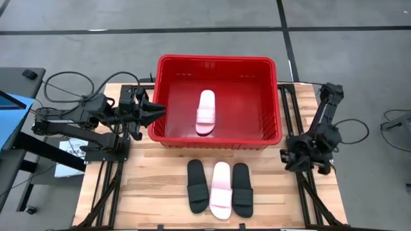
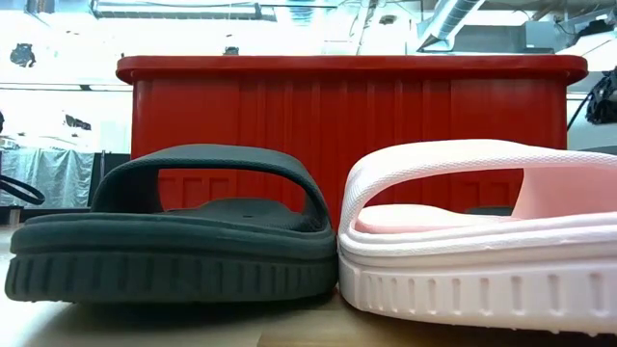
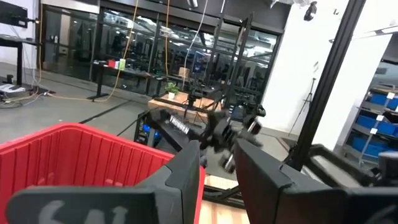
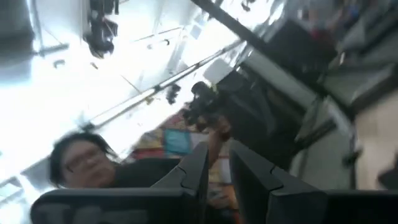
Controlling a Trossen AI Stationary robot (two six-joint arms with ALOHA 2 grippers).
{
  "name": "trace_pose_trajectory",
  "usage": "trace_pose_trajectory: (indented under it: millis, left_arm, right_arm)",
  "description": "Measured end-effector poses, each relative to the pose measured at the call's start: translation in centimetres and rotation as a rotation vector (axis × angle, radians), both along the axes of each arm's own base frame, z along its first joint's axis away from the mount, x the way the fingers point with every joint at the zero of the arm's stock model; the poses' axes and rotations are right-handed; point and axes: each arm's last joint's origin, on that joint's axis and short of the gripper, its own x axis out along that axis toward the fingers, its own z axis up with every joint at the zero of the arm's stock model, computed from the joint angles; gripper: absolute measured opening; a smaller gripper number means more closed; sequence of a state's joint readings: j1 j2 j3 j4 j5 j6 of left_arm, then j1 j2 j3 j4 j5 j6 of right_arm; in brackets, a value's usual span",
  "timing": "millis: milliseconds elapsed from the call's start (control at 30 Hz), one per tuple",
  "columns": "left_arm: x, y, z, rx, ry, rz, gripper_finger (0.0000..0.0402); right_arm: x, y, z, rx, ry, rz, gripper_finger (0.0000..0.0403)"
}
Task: Pick and place slides into bin
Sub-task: Put the pink slide into the red container
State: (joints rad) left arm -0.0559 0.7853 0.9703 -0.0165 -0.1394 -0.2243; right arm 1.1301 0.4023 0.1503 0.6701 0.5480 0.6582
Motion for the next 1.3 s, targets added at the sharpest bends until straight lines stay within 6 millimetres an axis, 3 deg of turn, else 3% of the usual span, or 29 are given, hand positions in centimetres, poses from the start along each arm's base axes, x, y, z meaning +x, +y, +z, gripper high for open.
trace_pose_trajectory:
  millis: [167, 367, 467, 633, 967, 1300]
  left_arm:
    - [0.1, -0.1, -0.4, 0.011, 0.044, -0.015, 0.0091]
    - [0.1, -0.3, -0.5, 0.033, 0.055, -0.105, 0.0091]
    - [0.1, -0.5, -0.5, 0.042, 0.054, -0.171, 0.0091]
    - [0.0, -0.8, -0.5, 0.047, 0.052, -0.285, 0.0091]
    - [0.0, -1.0, -0.7, 0.053, 0.065, -0.341, 0.0091]
    - [0.1, -1.0, -1.3, 0.046, 0.129, -0.343, 0.0091]
  right_arm:
    - [1.3, 2.4, 4.8, -0.284, -0.089, -0.142, 0.0057]
    - [3.6, 5.7, 5.9, -0.631, 0.181, -0.323, 0.0057]
    - [4.9, 6.6, 4.6, -0.688, 0.347, -0.339, 0.0057]
    - [7.8, 7.8, 2.9, -0.597, 0.528, -0.291, 0.0057]
    - [14.0, 10.3, -0.4, -0.528, 0.687, -0.3, 0.0057]
    - [17.3, 12.1, -3.2, -0.54, 0.788, -0.307, 0.0063]
